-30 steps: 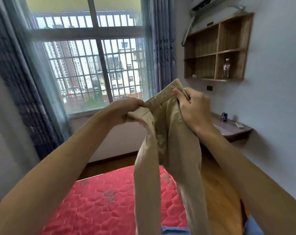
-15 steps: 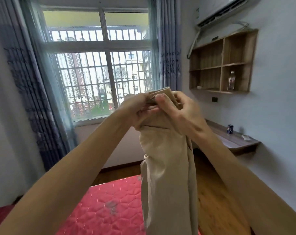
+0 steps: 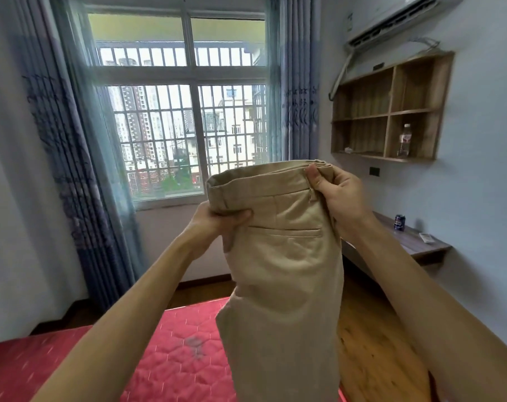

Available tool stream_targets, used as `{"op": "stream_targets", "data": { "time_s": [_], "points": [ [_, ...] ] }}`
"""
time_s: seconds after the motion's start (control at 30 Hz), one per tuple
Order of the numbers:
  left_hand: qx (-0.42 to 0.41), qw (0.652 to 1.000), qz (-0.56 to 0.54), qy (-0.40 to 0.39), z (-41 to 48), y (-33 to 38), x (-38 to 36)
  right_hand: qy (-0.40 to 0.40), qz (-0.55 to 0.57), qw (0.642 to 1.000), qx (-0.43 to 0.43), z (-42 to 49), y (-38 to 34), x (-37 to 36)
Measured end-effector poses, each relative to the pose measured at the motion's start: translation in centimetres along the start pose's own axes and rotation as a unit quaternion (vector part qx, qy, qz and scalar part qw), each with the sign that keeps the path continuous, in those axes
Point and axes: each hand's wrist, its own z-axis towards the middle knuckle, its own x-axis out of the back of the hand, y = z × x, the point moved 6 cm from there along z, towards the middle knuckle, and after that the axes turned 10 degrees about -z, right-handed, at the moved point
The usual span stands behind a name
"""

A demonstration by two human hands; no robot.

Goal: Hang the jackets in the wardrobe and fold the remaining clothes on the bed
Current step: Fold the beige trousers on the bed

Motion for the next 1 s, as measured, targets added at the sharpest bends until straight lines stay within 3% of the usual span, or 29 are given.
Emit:
{"op": "stream_targets", "data": {
  "time_s": [0.2,0.4,0.53,0.63,0.73,0.87,1.0],
  "points": [
    [0.002,1.000,0.022,0.001,-1.9,1.5,4.5,-0.045,-0.224,0.972,0.052,1.8,1.4,-1.5],
    [-0.053,0.986,0.136,0.081,-4.6,3.0,9.3,-0.031,-0.281,0.958,0.053,2.8,4.9,-7.1],
    [-0.047,0.963,0.236,0.120,-5.7,3.6,14.7,-0.056,-0.349,0.935,0.037,3.5,6.1,-12.5],
    [-0.005,0.922,0.360,0.141,-6.2,4.0,19.2,-0.111,-0.320,0.941,0.003,4.9,7.8,-17.5],
    [0.046,0.882,0.423,0.200,-6.1,5.0,24.3,-0.109,-0.261,0.959,-0.015,6.7,9.0,-23.1],
    [0.038,0.892,0.365,0.264,-4.9,8.7,31.0,-0.128,-0.133,0.983,-0.020,9.0,8.0,-30.9],
    [-0.046,0.906,0.278,0.316,-4.0,14.4,34.7,-0.120,-0.039,0.991,0.042,10.2,5.0,-36.1]
  ]
}}
